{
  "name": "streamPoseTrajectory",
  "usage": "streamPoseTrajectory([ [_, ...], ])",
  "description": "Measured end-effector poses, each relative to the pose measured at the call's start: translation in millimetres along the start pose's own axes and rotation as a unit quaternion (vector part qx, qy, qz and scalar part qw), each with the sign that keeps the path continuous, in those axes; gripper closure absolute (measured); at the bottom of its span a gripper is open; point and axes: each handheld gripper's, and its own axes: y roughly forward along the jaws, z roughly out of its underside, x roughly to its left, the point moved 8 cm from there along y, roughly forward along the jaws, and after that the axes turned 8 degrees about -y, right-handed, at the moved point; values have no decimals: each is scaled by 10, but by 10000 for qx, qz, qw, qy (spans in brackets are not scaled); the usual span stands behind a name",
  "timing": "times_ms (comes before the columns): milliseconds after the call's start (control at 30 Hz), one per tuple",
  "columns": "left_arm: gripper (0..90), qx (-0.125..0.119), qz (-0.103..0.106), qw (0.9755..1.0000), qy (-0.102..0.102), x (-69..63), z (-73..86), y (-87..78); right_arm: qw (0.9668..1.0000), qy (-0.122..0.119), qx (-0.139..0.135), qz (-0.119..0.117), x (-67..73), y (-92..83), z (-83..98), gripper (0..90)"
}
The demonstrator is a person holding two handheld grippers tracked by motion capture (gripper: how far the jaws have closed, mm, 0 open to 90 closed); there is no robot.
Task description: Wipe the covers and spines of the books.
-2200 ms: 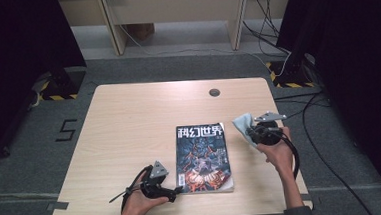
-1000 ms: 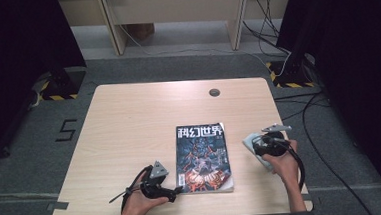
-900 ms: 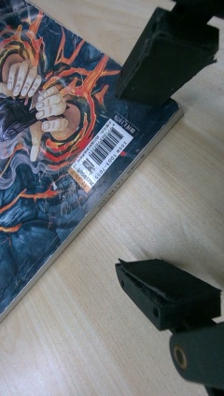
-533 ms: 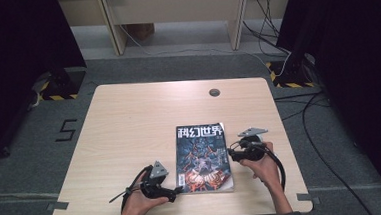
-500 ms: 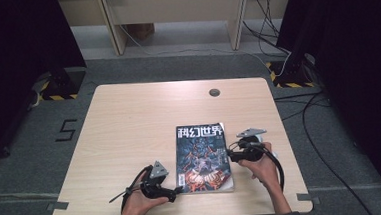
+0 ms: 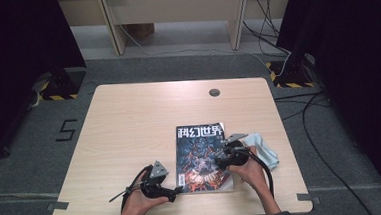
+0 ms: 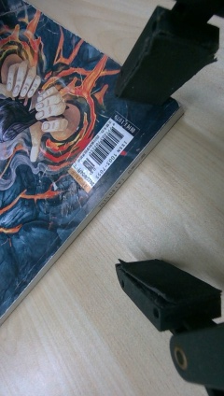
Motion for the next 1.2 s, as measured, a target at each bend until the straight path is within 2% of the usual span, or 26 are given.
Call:
streamPoseTrajectory([
  [300,131,13,21,10000,26,40,-5,-6,9999,71,-76,60,29,6,37,357],
  [533,115,52,-124,9999,-62,180,-9,-44,9993,-299,-41,225,141,-27,45,353],
  [600,115,98,-141,9998,-75,232,-10,-61,9994,-267,-21,214,177,-35,52,350],
  [700,111,119,-247,9995,-171,345,-7,-100,9994,-277,-23,211,253,-55,71,346],
  [767,103,108,-398,9987,-286,429,-9,-124,9994,-296,11,176,314,-70,81,345],
  [867,97,122,-534,9979,-339,547,-14,-164,9993,-353,33,140,397,-89,92,344],
  [1067,97,6,-787,9941,-753,875,-36,-230,9987,-425,75,-268,552,-113,85,382],
  [1133,97,28,-830,9935,-778,892,-43,-233,9985,-365,23,-406,557,-118,55,384],
  [1200,113,0,-806,9935,-807,875,-42,-238,9991,-286,-132,-284,474,-133,4,383],
])
